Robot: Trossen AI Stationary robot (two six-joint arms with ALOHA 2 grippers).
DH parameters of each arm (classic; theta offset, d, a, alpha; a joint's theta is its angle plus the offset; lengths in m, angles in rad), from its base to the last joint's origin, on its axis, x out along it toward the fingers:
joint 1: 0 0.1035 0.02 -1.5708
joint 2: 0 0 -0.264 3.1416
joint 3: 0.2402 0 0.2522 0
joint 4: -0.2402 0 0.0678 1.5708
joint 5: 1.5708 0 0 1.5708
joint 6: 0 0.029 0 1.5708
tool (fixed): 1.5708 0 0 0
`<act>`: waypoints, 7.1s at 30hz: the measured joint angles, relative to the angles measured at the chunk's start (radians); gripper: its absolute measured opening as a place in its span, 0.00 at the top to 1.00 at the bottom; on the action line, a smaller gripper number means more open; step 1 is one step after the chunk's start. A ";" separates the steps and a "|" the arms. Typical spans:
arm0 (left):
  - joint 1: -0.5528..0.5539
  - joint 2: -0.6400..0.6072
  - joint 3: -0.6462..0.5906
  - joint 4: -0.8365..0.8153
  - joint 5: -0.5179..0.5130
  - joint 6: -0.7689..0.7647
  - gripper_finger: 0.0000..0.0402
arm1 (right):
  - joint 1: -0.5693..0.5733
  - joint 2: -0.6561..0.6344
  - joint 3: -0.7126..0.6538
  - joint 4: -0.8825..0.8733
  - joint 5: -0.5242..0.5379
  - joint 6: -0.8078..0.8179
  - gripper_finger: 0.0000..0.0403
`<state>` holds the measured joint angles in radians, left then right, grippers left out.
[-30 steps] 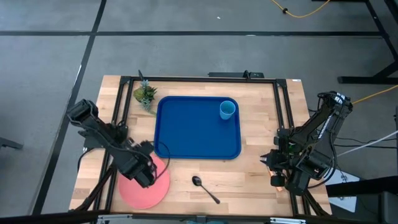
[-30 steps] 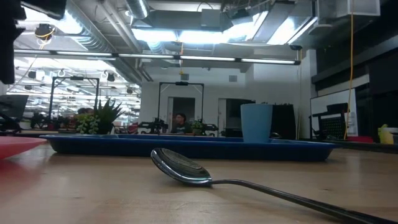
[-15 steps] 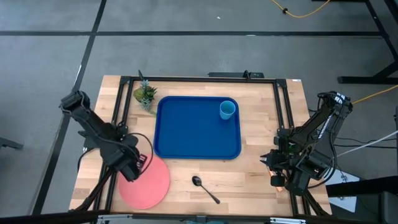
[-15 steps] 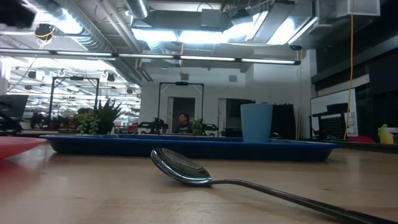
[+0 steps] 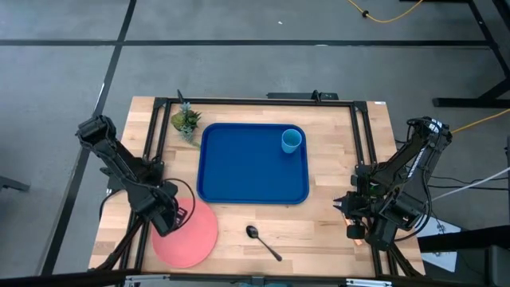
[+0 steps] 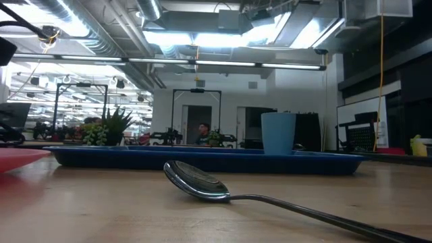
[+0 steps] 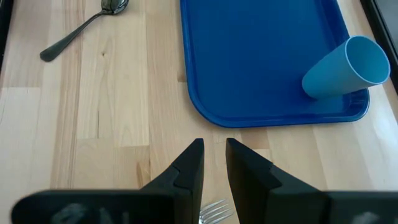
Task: Pick and place plate/cup/fork/spoon on tray
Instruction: Put the pink plate on the blue tray, then put the brown fork on the right side of the pink plate on the blue tray
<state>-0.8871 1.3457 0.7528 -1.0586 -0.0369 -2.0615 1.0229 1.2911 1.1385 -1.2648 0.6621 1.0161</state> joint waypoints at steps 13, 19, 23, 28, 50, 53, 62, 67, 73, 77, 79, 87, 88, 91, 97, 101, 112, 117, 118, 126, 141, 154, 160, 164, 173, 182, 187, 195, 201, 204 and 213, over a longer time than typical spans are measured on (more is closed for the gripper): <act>0.000 0.000 -0.150 0.173 0.057 -0.058 0.70 | 0.000 0.000 0.000 0.000 0.000 0.000 0.82; 0.000 0.000 -0.166 0.234 0.067 -0.057 0.70 | 0.000 0.000 0.000 0.001 -0.001 0.001 0.82; 0.000 -0.001 -0.166 0.247 0.066 -0.057 0.70 | 0.000 0.000 0.000 0.001 -0.001 0.001 0.82; 0.000 -0.001 -0.166 0.243 0.090 -0.057 0.70 | 0.000 0.000 0.000 0.001 -0.001 0.001 0.82; 0.000 0.001 -0.137 0.349 0.127 0.035 0.70 | 0.000 0.000 0.000 0.001 -0.001 0.000 0.82; 0.000 0.001 -0.136 0.361 0.126 0.057 0.70 | 0.000 0.000 0.000 0.001 -0.001 0.000 0.82; 0.000 0.001 -0.136 0.361 0.103 0.135 0.71 | 0.000 0.000 0.000 0.000 -0.001 -0.001 0.82; 0.000 0.000 -0.136 0.359 0.100 0.137 0.79 | 0.000 0.000 0.000 0.000 0.000 -0.004 0.82; 0.000 -0.004 -0.132 0.344 0.102 0.138 0.97 | 0.000 0.000 0.000 0.000 0.000 -0.008 0.82; 0.000 -0.028 -0.135 0.342 0.099 0.153 0.97 | 0.000 0.000 0.000 0.000 0.000 -0.026 0.82; 0.000 -0.051 -0.136 0.338 0.079 0.170 0.97 | 0.000 0.000 0.000 0.000 0.001 -0.027 0.82; 0.000 -0.172 -0.137 0.326 -0.025 0.207 0.99 | 0.000 0.000 0.000 0.000 0.002 -0.027 0.82; 0.000 -0.187 -0.137 0.326 -0.021 0.211 1.00 | 0.000 0.000 0.000 0.000 0.002 -0.027 0.82; 0.000 -0.233 -0.137 0.321 -0.004 0.214 1.00 | 0.000 0.000 0.000 0.000 0.002 -0.028 0.82; 0.001 -0.336 -0.137 0.245 -0.127 0.215 1.00 | 0.000 0.000 0.000 0.000 0.002 -0.027 0.82; 0.002 -0.389 -0.137 0.215 -0.296 0.213 1.00 | 0.000 0.000 0.000 0.000 0.002 -0.027 0.82; 0.069 -0.417 -0.137 0.211 -0.447 0.213 1.00 | 0.000 0.000 0.000 0.000 0.002 -0.026 0.82; 0.137 -0.417 -0.137 0.218 -0.448 0.251 1.00 | 0.000 0.000 0.000 0.002 0.002 -0.026 0.82; 0.147 -0.417 -0.137 0.220 -0.448 0.258 1.00 | 0.000 0.000 0.000 0.003 0.002 -0.026 0.82; 0.226 -0.457 -0.137 0.264 -0.619 0.271 1.00 | 0.000 0.000 0.000 0.007 0.002 -0.024 0.82; 0.576 -0.448 -0.137 0.447 -0.596 0.523 1.00 | 0.000 0.000 0.000 0.008 0.001 -0.021 0.82; 0.763 -0.332 -0.135 0.532 -0.481 0.685 0.98 | 0.000 -0.001 0.000 0.011 -0.002 0.004 0.82; 0.783 -0.285 -0.135 0.531 -0.470 0.690 0.95 | 0.000 -0.001 0.000 0.014 -0.002 0.004 0.82; 0.783 -0.261 -0.135 0.538 -0.469 0.714 0.94 | 0.000 -0.001 0.000 0.015 -0.002 0.005 0.82; 0.783 -0.220 -0.136 0.556 -0.466 0.755 0.88 | 0.000 0.000 0.000 0.016 -0.002 0.005 0.82; 0.783 -0.210 -0.136 0.559 -0.467 0.786 0.79 | 0.000 0.000 0.000 0.016 -0.002 0.005 0.82; 0.780 -0.233 -0.136 0.558 -0.388 0.789 0.80 | 0.000 0.000 0.000 0.016 -0.002 0.005 0.82; 0.723 -0.249 -0.136 0.534 0.053 0.788 0.80 | 0.000 0.000 0.000 0.016 -0.001 0.001 0.82; 0.632 -0.245 -0.136 0.543 0.219 0.691 0.80 | 0.000 0.000 0.000 0.016 -0.001 0.000 0.82; 0.545 -0.246 -0.141 0.548 0.114 0.921 0.80 | 0.000 0.000 0.000 0.016 -0.001 0.000 0.82; 0.286 -0.521 -0.303 0.718 -0.248 1.229 0.80 | 0.001 0.000 0.000 0.037 -0.008 0.000 0.82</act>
<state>-0.6009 0.8249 0.4500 -0.3407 -0.2846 -0.8329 1.0237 1.2911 1.1385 -1.2278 0.6537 1.0161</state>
